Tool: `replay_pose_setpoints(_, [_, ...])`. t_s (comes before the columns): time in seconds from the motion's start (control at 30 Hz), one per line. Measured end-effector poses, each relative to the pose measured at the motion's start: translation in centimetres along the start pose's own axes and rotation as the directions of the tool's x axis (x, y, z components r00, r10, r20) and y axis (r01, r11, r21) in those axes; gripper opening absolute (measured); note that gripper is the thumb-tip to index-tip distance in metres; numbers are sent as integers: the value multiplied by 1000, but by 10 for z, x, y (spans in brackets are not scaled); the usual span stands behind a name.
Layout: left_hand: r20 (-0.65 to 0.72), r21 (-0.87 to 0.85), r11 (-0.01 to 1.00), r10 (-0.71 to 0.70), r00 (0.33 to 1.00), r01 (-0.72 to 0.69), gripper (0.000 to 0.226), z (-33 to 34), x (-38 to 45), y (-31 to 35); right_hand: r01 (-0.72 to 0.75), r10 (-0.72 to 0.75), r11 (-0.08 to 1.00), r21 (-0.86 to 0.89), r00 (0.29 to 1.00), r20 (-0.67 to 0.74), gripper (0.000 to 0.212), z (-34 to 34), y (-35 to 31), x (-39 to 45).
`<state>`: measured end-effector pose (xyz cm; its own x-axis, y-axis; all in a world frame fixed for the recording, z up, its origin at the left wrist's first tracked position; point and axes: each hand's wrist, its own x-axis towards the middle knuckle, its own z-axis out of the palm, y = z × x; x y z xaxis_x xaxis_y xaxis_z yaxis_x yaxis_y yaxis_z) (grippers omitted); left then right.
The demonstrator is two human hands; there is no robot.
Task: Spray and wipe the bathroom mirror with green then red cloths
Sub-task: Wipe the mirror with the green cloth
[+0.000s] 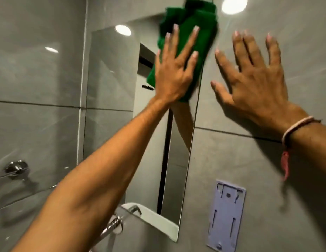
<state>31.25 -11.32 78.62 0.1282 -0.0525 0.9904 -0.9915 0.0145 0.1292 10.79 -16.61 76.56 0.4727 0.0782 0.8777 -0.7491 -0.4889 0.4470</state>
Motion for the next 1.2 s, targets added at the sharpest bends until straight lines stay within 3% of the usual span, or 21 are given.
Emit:
replay_pose_setpoints(0.13, [-98, -37, 937, -348, 932, 346, 60, -10, -86, -68, -25, 26, 1000, 16, 998, -49, 73, -1, -7, -4])
replay_pose_setpoints(0.23, [-75, -81, 784, -621, 780, 616, 62, -11, -219, -76, -55, 57, 997, 46, 997, -51, 70, 1, -11, -9])
replay_pose_setpoints(0.37, [-45, -116, 498, -867, 496, 860, 65, 5, -352, 2, -84, 89, 991, 103, 995, -43, 66, 4, -13, -13])
replay_pose_setpoints(0.47, [-28, -141, 354, -935, 354, 925, 61, 28, -354, 66, -42, 43, 996, 84, 999, -8, 71, 2, -7, -4])
replay_pose_setpoints(0.53, [-25, -213, 292, -956, 293, 933, 65, 39, -321, 88, -27, 27, 997, 68, 1000, -2, 75, -2, -3, 1])
replay_pose_setpoints(0.6, [-75, -301, 333, -942, 326, 893, 64, 36, -285, 93, -60, 63, 989, 134, 998, -15, 77, -2, -6, -6])
replay_pose_setpoints(0.7, [-183, -391, 566, -821, 541, 726, 63, 35, -201, 93, -117, 176, 865, 488, 982, -76, 77, -6, -6, -14])
replay_pose_setpoints(0.83, [-170, -448, 805, -503, 847, 389, 72, 20, -55, 108, -104, 306, 422, 901, 952, -33, 73, -11, 11, -22])
replay_pose_setpoints(0.93, [-116, -508, 859, -145, 983, 67, 84, 1, 30, 128, -145, 435, 124, 982, 897, 78, 68, -29, 29, -12])
replay_pose_setpoints(1.0, [-46, -502, 855, 120, 992, -127, 86, -10, 58, 137, -145, 586, -87, 986, 793, 168, 58, -49, 44, -2])
replay_pose_setpoints(1.07, [-6, -481, 824, 338, 941, -299, 85, -18, 64, 142, -88, 656, -298, 951, 704, 271, 50, -76, 64, 5])
replay_pose_setpoints(1.13, [2, -429, 783, 501, 866, -452, 86, -26, 51, 145, -102, 598, -399, 911, 724, 343, 50, -102, 84, 5])
replay_pose_setpoints(1.2, [52, -399, 749, 594, 803, -529, 90, -32, 30, 145, -231, 487, -359, 904, 780, 393, 52, -118, 96, 0])
